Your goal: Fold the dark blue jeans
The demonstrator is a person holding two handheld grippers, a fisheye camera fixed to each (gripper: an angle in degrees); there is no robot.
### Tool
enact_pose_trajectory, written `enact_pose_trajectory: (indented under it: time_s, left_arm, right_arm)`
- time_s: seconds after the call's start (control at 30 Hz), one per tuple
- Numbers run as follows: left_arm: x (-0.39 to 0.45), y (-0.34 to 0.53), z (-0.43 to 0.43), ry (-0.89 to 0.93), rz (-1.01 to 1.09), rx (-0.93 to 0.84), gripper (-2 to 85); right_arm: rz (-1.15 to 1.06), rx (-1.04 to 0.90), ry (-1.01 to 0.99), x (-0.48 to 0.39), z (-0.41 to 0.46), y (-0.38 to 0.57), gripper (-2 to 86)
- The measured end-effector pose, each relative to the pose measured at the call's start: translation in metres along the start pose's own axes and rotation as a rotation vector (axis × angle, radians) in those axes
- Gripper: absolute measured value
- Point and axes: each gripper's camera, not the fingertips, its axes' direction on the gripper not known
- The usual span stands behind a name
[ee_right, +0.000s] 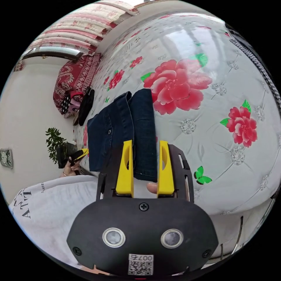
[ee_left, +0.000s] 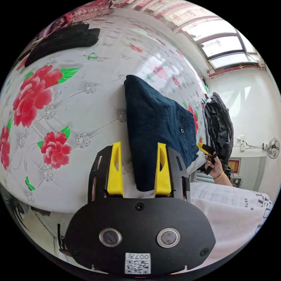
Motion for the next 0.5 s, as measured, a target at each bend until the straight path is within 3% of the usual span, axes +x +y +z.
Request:
enact_pose_trajectory:
  time_s: [0.1,0.27,0.5]
  left_arm:
    - [0.013,-0.019,0.024,-0.046,0.058,-0.07,13.5]
    - [0.027,-0.04,0.011,-0.014,0.112,-0.086,4.4]
    - [0.051,-0.092,-0.083,-0.01,0.264,0.035,2.9]
  right_arm:
    - [-0.044,-0.04,0.11,-0.014,0.016,-0.018,5.9]
    - [-0.099,-0.072,0.127,-0.042,0.004,-0.049,2.3]
    - [-0.337,-0.025,0.07,-0.175,-0.021,-0.131,0.6]
